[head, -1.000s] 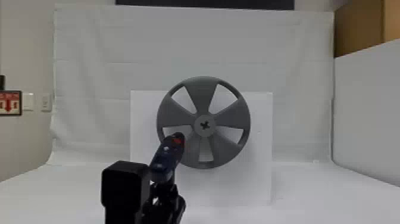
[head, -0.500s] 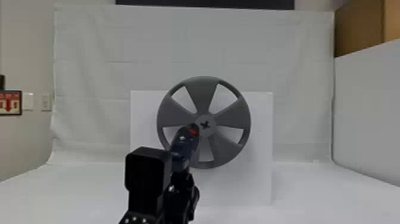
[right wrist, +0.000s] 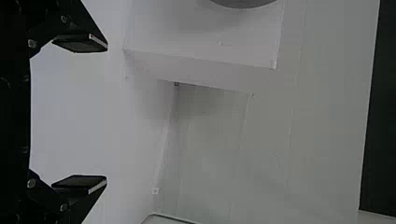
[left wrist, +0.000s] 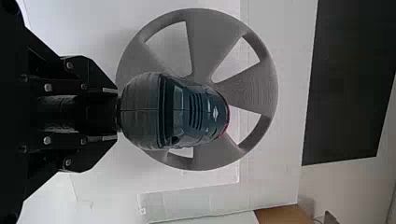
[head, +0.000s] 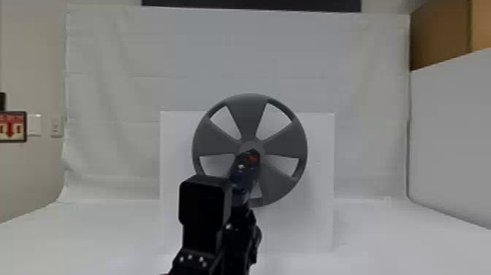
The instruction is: Grasp the drill and bring into the middle of wheel
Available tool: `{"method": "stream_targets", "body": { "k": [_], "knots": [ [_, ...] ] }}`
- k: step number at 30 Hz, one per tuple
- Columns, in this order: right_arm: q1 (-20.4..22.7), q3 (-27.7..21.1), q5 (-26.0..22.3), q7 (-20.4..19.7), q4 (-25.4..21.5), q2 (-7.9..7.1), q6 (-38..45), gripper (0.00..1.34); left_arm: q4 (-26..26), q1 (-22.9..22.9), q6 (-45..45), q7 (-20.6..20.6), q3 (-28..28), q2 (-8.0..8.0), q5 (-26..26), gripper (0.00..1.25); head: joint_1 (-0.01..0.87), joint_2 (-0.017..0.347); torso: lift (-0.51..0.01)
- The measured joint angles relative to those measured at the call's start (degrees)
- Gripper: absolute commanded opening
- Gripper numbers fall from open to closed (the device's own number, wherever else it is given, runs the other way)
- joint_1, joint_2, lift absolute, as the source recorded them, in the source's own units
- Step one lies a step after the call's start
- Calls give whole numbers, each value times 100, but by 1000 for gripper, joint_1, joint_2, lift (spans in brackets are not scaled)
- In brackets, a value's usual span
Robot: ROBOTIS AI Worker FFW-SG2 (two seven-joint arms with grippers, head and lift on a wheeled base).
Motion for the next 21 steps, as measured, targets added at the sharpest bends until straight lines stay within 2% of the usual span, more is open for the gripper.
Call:
{"method": "stream_targets", "body": {
  "k": [21],
  "knots": [
    [4, 29, 0, 0, 3, -41, 24, 1057, 627, -245, -171, 0, 37, -160, -46, 40, 0, 0, -406]
  ]
}}
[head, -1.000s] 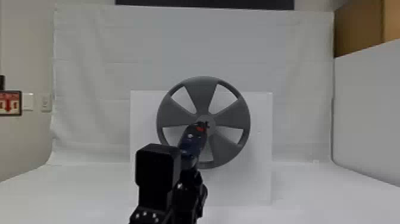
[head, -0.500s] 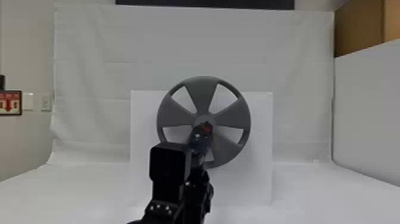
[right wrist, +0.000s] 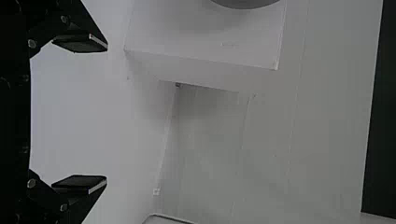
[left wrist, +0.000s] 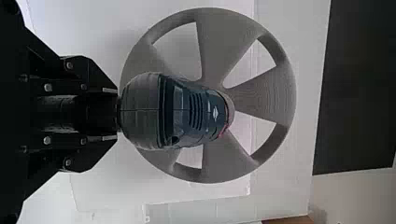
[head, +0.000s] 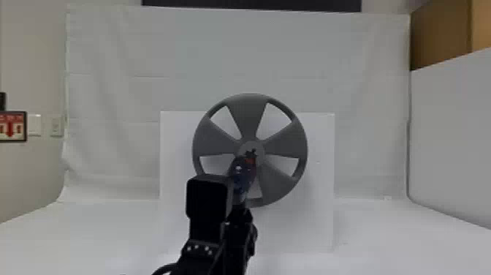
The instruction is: Grasp the drill and bring into the middle of wheel
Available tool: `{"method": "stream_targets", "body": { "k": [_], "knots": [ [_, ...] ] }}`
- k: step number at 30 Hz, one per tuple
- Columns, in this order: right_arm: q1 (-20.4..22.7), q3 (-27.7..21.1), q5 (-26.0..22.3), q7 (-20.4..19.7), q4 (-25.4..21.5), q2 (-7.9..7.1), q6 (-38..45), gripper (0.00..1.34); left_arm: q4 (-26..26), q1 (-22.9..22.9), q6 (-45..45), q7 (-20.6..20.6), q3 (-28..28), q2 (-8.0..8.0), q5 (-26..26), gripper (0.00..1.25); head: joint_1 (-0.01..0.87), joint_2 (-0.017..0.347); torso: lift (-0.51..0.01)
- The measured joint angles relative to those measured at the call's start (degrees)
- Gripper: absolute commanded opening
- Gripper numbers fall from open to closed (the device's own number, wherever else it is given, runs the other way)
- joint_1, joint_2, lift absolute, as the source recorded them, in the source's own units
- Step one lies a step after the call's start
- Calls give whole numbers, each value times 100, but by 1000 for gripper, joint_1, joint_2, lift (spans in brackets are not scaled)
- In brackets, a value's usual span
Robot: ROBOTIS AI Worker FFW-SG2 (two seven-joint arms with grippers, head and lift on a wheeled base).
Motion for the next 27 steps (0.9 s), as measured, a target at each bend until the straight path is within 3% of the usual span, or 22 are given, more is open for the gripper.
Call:
{"method": "stream_targets", "body": {
  "k": [27],
  "knots": [
    [0, 22, 0, 0, 9, -1, 9, 1057, 194, -147, -78, 0, -65, -49, -58, 40, 0, 0, -406]
  ]
}}
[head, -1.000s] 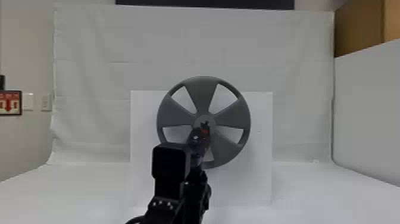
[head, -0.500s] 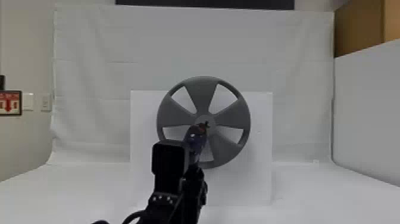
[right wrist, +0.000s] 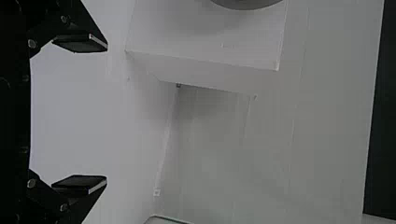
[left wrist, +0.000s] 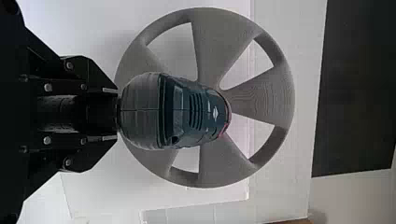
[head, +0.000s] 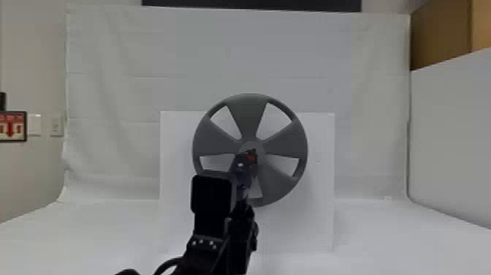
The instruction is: Grasp the drill and bring into the middle of wheel
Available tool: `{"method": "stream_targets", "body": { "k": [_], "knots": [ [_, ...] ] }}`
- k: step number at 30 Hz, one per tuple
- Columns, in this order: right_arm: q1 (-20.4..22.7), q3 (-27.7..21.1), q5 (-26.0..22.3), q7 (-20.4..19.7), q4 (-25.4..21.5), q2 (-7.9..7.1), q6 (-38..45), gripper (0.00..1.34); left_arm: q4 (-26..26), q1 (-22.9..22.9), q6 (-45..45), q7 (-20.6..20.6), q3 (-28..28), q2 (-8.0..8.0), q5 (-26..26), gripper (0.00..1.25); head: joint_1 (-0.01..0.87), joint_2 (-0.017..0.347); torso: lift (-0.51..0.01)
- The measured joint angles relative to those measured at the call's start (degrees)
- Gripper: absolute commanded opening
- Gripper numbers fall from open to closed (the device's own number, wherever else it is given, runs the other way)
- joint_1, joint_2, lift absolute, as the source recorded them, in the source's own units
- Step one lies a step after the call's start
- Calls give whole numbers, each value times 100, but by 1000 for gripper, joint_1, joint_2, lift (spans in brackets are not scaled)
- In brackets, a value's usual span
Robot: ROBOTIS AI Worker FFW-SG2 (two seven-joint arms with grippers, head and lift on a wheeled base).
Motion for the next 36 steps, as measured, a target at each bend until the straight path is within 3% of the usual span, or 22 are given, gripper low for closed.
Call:
{"method": "stream_targets", "body": {
  "k": [36],
  "knots": [
    [0, 18, 0, 0, 0, -9, 0, 1057, 276, -101, -39, 0, 48, -78, -47, 40, 0, 0, -406]
  ]
}}
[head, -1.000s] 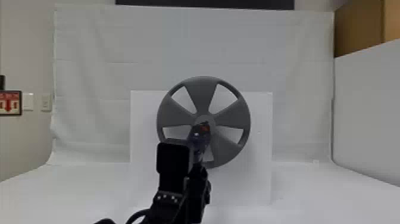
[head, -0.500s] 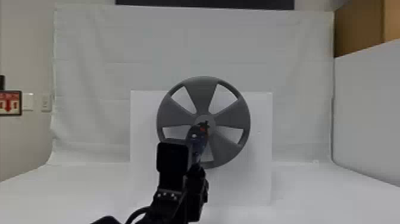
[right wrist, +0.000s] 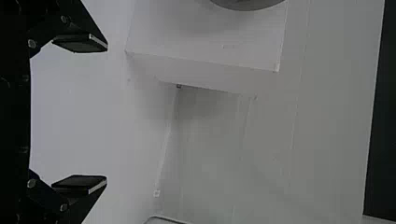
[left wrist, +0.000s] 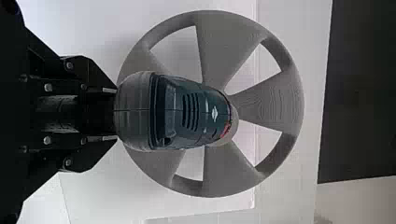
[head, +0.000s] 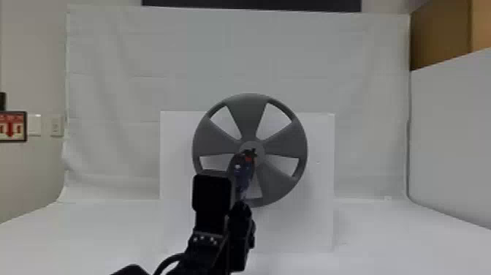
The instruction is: Grasp the drill and bring into the middle of wheel
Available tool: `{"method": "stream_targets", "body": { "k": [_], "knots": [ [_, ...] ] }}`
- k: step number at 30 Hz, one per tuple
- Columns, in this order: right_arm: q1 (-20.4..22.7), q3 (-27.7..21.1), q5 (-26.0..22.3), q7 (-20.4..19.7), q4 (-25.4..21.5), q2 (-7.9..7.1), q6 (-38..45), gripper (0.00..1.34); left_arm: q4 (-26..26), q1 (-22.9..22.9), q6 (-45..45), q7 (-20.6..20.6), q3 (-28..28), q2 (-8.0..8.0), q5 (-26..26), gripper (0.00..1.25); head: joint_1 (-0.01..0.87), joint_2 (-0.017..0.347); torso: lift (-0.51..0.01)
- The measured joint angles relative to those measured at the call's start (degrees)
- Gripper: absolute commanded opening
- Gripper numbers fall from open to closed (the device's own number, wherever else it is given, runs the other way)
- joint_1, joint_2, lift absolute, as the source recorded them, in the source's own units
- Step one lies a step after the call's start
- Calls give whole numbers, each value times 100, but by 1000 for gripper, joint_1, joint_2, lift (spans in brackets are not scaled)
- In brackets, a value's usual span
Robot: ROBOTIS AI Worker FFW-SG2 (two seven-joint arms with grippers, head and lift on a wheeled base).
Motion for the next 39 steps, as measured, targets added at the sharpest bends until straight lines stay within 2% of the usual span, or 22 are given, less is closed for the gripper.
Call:
{"method": "stream_targets", "body": {
  "k": [39],
  "knots": [
    [0, 12, 0, 0, 9, -35, 18, 1057, 17, -32, -6, 0, -20, 0, -50, 40, 0, 0, -406]
  ]
}}
